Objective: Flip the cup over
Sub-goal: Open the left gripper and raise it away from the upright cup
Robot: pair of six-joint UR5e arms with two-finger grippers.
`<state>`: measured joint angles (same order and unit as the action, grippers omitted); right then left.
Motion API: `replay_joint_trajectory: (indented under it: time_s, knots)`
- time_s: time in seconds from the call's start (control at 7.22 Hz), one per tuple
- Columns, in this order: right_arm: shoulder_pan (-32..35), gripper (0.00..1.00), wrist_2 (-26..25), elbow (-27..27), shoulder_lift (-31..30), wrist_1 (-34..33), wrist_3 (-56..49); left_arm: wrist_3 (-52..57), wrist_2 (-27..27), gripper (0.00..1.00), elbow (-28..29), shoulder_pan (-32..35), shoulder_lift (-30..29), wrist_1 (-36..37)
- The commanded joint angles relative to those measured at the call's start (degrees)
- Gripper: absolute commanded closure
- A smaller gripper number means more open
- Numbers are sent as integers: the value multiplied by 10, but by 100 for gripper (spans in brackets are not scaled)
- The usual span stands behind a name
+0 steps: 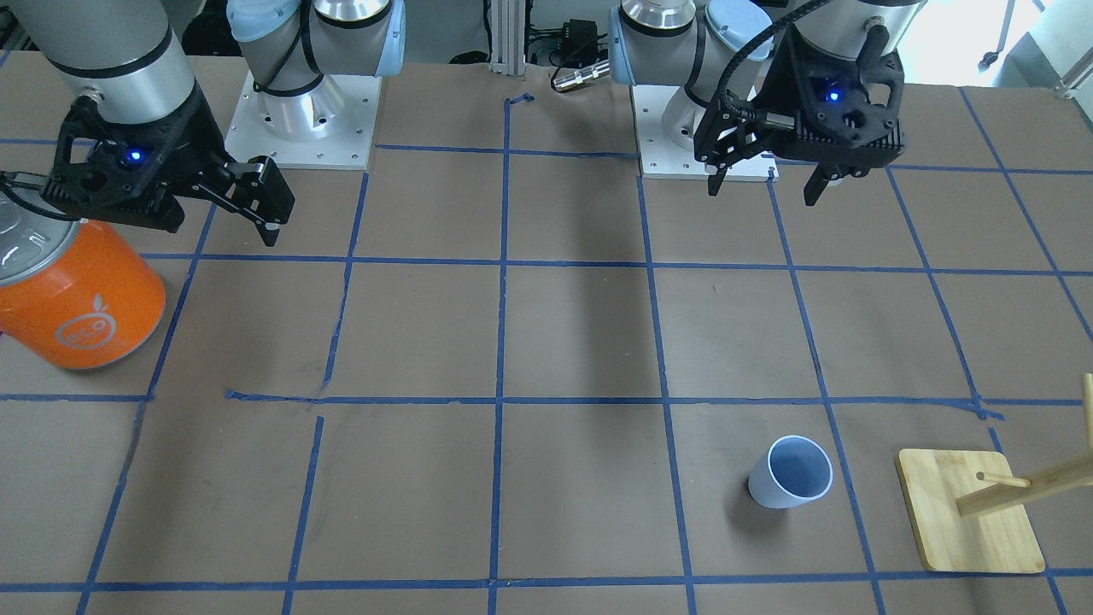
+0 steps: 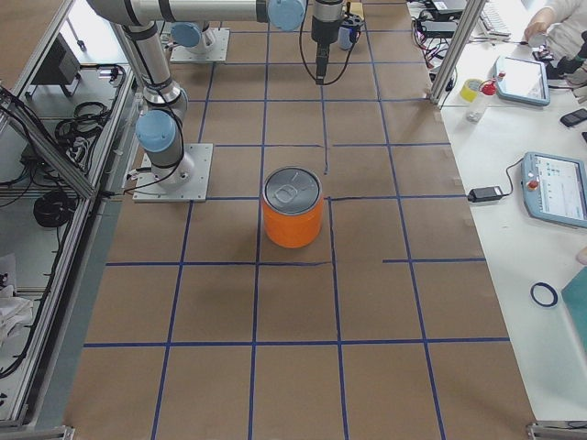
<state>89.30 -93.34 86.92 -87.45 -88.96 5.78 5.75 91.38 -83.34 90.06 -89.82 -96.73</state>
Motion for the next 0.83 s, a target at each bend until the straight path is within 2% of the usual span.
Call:
replay_joint_trajectory:
  time_s: [0.0,0.14,0.69]
  knots:
    - [0,0,0,0,0,-2,3,-9,-1,0,-13,1,9,4]
    - [0,0,0,0,0,-3,4,-24,-1,0,-13,1,0,30]
    - [2,0,0,0,0,4,6,-16,-4,0,-18,0,2,37]
